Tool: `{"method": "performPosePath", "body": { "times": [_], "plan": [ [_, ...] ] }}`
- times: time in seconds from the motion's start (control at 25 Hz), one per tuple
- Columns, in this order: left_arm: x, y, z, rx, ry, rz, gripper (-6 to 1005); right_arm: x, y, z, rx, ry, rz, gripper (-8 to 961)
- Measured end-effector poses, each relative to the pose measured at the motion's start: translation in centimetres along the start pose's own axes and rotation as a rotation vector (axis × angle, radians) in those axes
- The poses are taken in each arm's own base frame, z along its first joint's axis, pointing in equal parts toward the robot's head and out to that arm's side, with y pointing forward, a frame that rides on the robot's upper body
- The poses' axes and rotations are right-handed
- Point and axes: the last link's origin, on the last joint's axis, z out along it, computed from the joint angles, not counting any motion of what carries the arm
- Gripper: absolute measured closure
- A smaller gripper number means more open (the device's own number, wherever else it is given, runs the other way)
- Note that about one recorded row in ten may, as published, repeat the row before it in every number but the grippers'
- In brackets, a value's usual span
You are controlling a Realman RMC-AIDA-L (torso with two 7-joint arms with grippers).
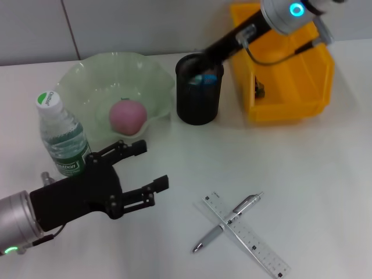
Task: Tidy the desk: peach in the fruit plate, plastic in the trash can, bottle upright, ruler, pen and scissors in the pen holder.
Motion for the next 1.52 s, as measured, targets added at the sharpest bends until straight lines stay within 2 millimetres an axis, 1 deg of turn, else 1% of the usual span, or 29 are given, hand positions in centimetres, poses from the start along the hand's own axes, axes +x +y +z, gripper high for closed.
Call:
{"method": "performPosePath", "body": {
  "times": [0.04,0.08,0.2,0.24,0.28,0.4,0.44,0.48,0.56,0.64,0.68,0.8,0.84,1.04,1.52],
  "plan": [
    [0.0,-0.1,-0.2,0.004,-0.003,0.000,156,1.0,0.7,-0.2,-0.044,0.061,0.019,338],
    [0.0,-0.1,-0.2,0.004,-0.003,0.000,156,1.0,0.7,-0.2,-0.044,0.061,0.019,339],
    [-0.1,-0.2,-0.5,0.008,-0.008,-0.001,156,2.1,1.6,-0.1,-0.087,0.146,0.055,339],
    [-0.3,-0.3,-1.1,0.024,-0.020,-0.004,156,2.8,2.2,0.2,-0.095,0.211,0.082,339],
    [-0.5,-0.4,-1.5,0.037,-0.028,-0.007,156,2.8,2.2,0.2,-0.095,0.211,0.082,339],
    [-0.6,-0.6,-2.0,0.060,-0.029,-0.009,156,3.8,2.7,0.9,-0.071,0.291,0.116,338],
    [-0.6,-0.7,-2.3,0.072,-0.028,-0.011,156,4.5,3.1,1.6,-0.056,0.345,0.124,338],
    [-0.6,-0.7,-2.3,0.072,-0.028,-0.011,156,4.5,3.1,1.6,-0.056,0.345,0.124,338],
    [-0.7,-0.7,-2.5,0.077,-0.029,-0.012,156,5.2,3.6,2.5,-0.048,0.397,0.130,338],
    [-0.8,-0.7,-2.7,0.083,-0.032,-0.012,156,5.8,4.3,3.9,-0.037,0.456,0.126,338],
    [-0.9,-0.7,-2.8,0.088,-0.035,-0.013,156,5.8,4.3,3.9,-0.037,0.456,0.126,338],
    [-1.0,-0.6,-2.9,0.093,-0.037,-0.013,157,6.0,4.9,4.8,-0.021,0.487,0.111,338],
    [-1.0,-0.6,-3.0,0.095,-0.039,-0.014,157,6.1,5.5,5.3,-0.017,0.507,0.103,338],
    [-1.1,-0.6,-3.4,0.102,-0.042,-0.023,157,6.5,6.0,6.2,0.011,0.548,0.088,338],
    [-1.3,-0.2,-3.6,0.096,-0.042,-0.030,157,7.5,6.1,7.9,0.046,0.566,0.086,338]
  ]
}}
